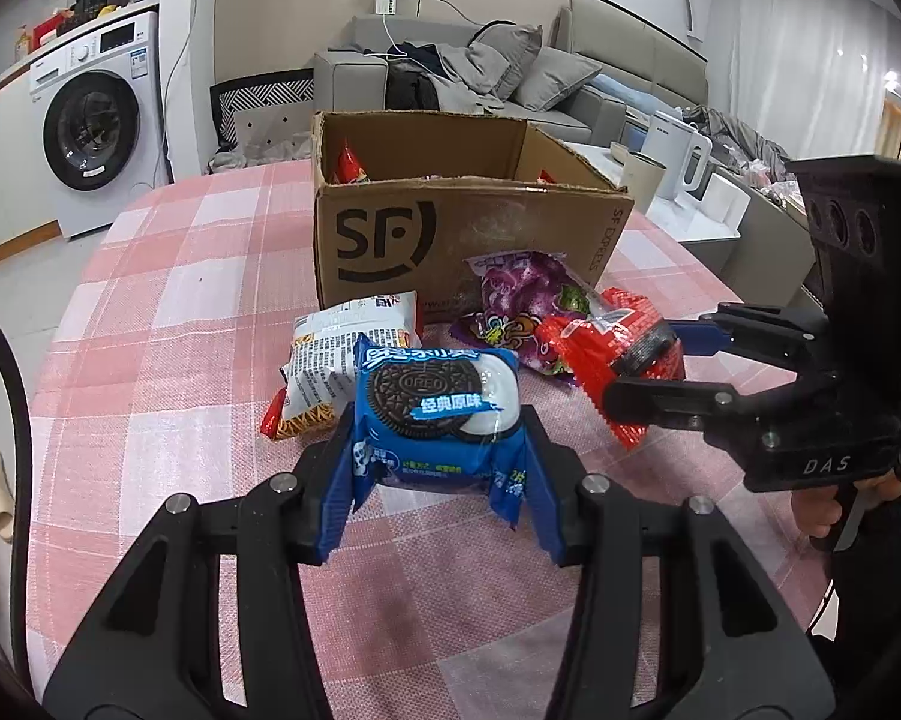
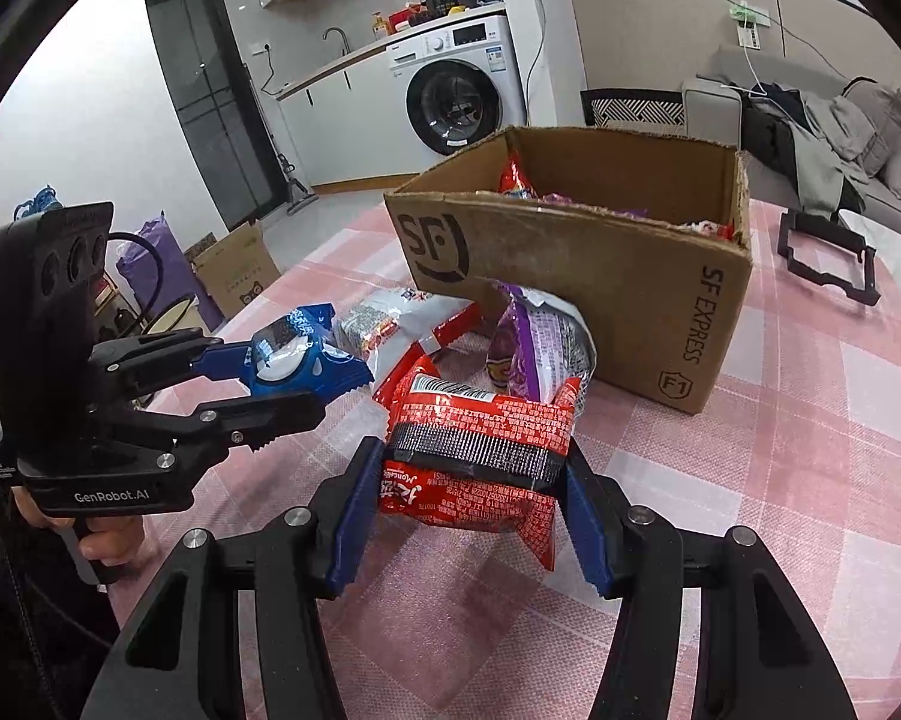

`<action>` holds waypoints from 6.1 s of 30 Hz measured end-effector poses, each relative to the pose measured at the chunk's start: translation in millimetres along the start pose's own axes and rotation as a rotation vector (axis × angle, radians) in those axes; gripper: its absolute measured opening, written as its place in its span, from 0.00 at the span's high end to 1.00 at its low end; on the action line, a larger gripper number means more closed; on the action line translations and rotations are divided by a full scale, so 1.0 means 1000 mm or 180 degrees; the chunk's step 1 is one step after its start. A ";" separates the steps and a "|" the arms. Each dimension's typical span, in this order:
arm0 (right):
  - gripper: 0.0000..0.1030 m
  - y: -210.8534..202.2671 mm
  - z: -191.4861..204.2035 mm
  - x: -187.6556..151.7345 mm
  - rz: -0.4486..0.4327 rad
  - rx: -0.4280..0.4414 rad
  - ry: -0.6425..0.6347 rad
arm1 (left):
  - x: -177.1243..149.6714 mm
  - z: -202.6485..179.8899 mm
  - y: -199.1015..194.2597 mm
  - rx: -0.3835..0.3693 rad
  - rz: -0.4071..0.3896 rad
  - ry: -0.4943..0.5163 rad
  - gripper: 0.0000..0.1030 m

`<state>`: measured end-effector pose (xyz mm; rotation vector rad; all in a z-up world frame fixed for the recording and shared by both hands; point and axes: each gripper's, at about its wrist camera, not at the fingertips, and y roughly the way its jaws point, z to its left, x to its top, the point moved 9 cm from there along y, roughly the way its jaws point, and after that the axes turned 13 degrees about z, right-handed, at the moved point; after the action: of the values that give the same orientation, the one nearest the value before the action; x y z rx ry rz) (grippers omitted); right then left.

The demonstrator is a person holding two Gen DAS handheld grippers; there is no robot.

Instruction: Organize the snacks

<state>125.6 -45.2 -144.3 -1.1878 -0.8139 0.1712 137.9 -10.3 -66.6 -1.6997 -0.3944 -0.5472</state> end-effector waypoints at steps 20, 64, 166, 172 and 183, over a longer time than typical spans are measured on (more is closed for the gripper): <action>0.45 -0.043 0.002 0.011 -0.0364 0.0049 0.0057 | 0.007 0.000 -0.031 0.0104 -0.0249 -0.0121 0.55; 0.45 -0.080 -0.022 0.063 -0.0816 -0.0126 0.0435 | 0.081 -0.022 -0.071 0.0196 -0.0665 -0.0106 0.55; 0.03 -0.043 -0.083 0.128 -0.0714 -0.0481 0.0516 | 0.185 0.036 0.041 0.0444 -0.0396 -0.0070 0.00; 0.01 -0.061 -0.074 0.110 -0.0839 -0.0448 0.0584 | 0.160 0.041 0.011 0.0451 -0.0539 -0.0152 0.00; 0.00 -0.067 -0.064 0.077 -0.0922 -0.0374 0.0681 | 0.105 0.048 -0.018 0.0588 -0.0585 -0.0236 0.00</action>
<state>201.9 -79.9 -58.1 -1.1607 -0.8046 -0.2407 221.8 36.9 0.1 -1.5174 -0.6400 -0.5641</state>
